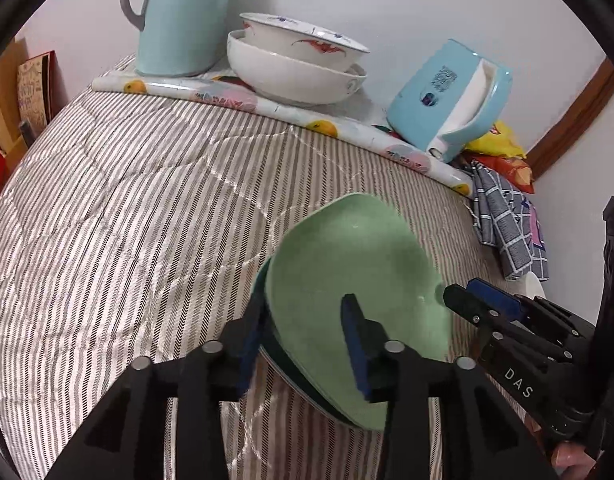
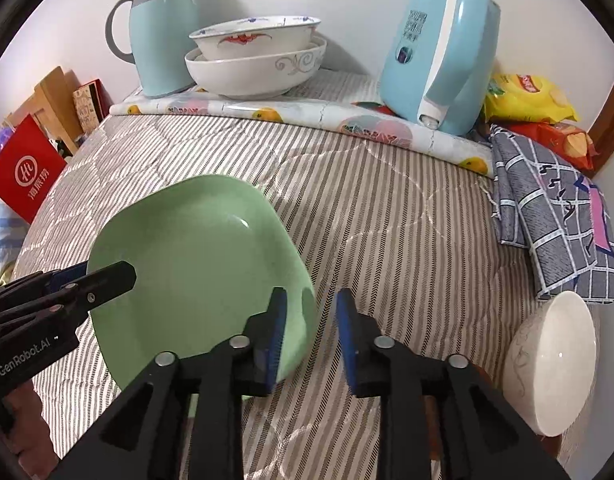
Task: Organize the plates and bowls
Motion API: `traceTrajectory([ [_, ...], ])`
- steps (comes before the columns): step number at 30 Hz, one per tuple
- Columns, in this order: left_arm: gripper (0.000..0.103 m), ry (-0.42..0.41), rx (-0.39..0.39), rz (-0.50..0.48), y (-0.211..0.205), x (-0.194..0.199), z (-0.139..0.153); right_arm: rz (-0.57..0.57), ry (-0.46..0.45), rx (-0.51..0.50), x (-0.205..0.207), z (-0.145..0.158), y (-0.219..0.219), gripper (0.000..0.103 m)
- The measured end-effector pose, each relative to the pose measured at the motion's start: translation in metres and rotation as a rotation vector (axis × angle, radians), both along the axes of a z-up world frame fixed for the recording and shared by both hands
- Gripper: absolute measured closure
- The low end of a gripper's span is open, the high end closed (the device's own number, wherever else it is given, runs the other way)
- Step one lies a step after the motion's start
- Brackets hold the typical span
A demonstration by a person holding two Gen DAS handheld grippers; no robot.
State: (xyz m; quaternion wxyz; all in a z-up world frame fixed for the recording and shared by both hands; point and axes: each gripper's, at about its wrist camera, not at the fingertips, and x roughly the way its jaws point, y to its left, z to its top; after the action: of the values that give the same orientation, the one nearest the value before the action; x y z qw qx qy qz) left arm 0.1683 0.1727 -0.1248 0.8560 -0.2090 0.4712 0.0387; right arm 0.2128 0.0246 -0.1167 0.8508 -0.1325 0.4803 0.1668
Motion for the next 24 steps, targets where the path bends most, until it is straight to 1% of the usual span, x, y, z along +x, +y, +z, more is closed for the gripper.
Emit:
traceTrajectory([
  [1,0.053,0.001,0.02,0.01,-0.001,-0.002,0.003,-0.001,-0.005,0.001,-0.002,0.002,-0.001,0.071],
  [2,0.053,-0.005,0.038,0.016,-0.002,-0.005,0.006,-0.001,-0.011,0.002,-0.006,0.005,-0.002,0.071],
  [8,0.053,-0.031,0.043,0.015,-0.004,-0.017,0.02,-0.009,-0.042,0.01,-0.023,0.019,-0.012,0.066],
  [10,0.053,-0.038,0.038,0.013,-0.006,-0.022,0.025,-0.016,-0.054,0.013,-0.03,0.024,-0.018,0.061],
  [13,0.052,-0.051,0.039,0.014,-0.012,-0.029,0.031,-0.035,-0.081,0.019,-0.043,0.032,-0.029,0.057],
  [15,0.052,-0.06,0.037,0.016,-0.017,-0.033,0.034,-0.061,-0.107,0.022,-0.051,0.038,-0.039,0.054],
  [18,0.052,-0.081,0.043,0.016,-0.026,-0.04,0.04,-0.116,-0.157,0.035,-0.065,0.049,-0.06,0.054],
  [24,0.052,-0.126,0.055,0.008,-0.051,-0.052,0.051,-0.222,-0.192,0.089,-0.084,0.06,-0.109,0.054],
])
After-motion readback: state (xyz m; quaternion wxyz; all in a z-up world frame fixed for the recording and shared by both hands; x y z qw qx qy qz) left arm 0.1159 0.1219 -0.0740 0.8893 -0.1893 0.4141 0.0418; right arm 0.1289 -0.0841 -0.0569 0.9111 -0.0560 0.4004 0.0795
